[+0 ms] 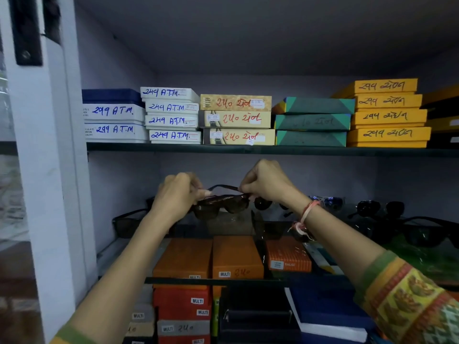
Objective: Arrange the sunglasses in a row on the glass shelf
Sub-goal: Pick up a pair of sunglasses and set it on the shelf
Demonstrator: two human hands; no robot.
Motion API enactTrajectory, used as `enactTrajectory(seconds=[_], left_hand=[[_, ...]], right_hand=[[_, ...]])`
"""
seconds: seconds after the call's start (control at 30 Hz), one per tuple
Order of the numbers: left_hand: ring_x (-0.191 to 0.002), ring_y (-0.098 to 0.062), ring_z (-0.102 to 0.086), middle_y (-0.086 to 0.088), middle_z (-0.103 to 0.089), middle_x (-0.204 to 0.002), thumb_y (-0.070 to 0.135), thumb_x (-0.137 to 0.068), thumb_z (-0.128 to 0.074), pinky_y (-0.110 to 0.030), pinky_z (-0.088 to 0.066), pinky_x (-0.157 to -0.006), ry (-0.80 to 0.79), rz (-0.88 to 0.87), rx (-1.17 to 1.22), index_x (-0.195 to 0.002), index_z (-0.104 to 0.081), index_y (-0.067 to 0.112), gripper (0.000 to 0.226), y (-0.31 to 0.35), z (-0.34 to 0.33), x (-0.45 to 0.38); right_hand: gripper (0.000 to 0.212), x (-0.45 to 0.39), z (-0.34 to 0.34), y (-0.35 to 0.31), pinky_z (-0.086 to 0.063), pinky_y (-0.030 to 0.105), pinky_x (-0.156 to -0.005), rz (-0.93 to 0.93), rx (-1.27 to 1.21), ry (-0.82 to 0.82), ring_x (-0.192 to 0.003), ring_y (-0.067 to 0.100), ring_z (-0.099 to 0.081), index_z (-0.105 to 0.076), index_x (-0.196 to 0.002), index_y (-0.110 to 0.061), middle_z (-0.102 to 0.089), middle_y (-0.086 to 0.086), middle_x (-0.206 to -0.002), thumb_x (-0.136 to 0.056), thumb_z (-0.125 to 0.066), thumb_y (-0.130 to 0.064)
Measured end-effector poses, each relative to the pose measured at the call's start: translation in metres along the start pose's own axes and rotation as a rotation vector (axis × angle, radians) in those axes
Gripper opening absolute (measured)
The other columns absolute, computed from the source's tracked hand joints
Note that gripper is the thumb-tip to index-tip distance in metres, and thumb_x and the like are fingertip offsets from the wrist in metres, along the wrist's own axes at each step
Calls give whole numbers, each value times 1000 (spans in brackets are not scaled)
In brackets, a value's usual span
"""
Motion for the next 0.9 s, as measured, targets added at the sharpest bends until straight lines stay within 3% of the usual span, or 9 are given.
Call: enactTrajectory(seconds=[0.1, 0.23, 0.43, 0.5, 0.57, 0.63, 0.77, 0.9], left_hand=[[-92, -24, -68, -10, -74, -95, 37, -75, -79, -43, -58, -86, -26, 93, -91, -92, -77, 8, 34, -6, -1, -8], [-88, -30, -68, -13, -72, -90, 34, -78, -78, -41, -60, -79, 47, 168, -195, -85, -75, 5, 30, -10, 4, -17], [-83, -27, -69, -11, -72, -86, 31, -74, -82, -34, -58, -70, -108, 294, -282, -84, -72, 1, 33, -17, -5, -29], [-81, -25, -67, -8, -67, -80, 28, -72, -82, -31, -53, -58, -168, 305, -298, -81, -67, 1, 32, -19, -11, -33], [-73, -22, -60, -5, -58, -73, 27, -72, -83, -26, -42, -45, -211, 318, -301, -78, -60, 5, 32, -19, -15, -33], [-67, -18, -55, -4, -52, -71, 25, -72, -83, -25, -38, -42, -256, 350, -288, -89, -61, 5, 34, -20, -18, -33], [-79, -21, -56, -2, -51, -71, 24, -72, -84, -27, -46, -53, -294, 361, -300, -106, -62, 2, 46, -26, -25, -32], [-91, -24, -60, -11, -62, -99, 25, -74, -83, -34, -54, -79, -301, 375, -306, -114, -59, 2, 52, -37, -30, -33]], right_hand=[[11, 2, -3, -2, -63, 35, -74, 5, -36, 55, -69, 21, -76, -81, -88, -5, -80, 12, -86, -80, -76, -11], [13, 3, -5, -1, -60, 34, -80, -49, -13, 154, -79, 21, -73, -82, -86, -8, -79, 9, -83, -76, -76, -15], [12, 4, -23, 12, -62, 41, -71, -158, 66, 21, -80, 29, -71, -76, -78, -3, -75, 12, -83, -73, -74, -14], [16, 5, -31, 13, -59, 39, -61, -162, 112, -7, -73, 31, -70, -67, -65, -1, -69, 10, -69, -74, -71, -12], [32, 6, -37, 15, -47, 34, -53, -170, 155, -22, -64, 31, -61, -50, -52, -6, -54, 6, -57, -77, -68, -12], [38, 6, -41, 18, -40, 31, -54, -186, 161, -47, -64, 28, -54, -41, -51, -11, -50, 6, -60, -79, -67, -14], [38, 5, -49, 19, -39, 29, -47, -211, 141, -127, -64, 24, -54, -43, -55, -14, -47, 2, -59, -78, -74, -16], [39, 6, -54, 17, -34, 27, -45, -218, 146, -171, -63, 23, -50, -41, -57, -16, -44, 0, -60, -78, -74, -16]])
Point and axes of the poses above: each hand's wrist, its own x-axis away from the middle knuckle, its own z-axis out of the back of the hand, y = z × x, the point moved 3 cm from there along -x, towards the middle knuckle
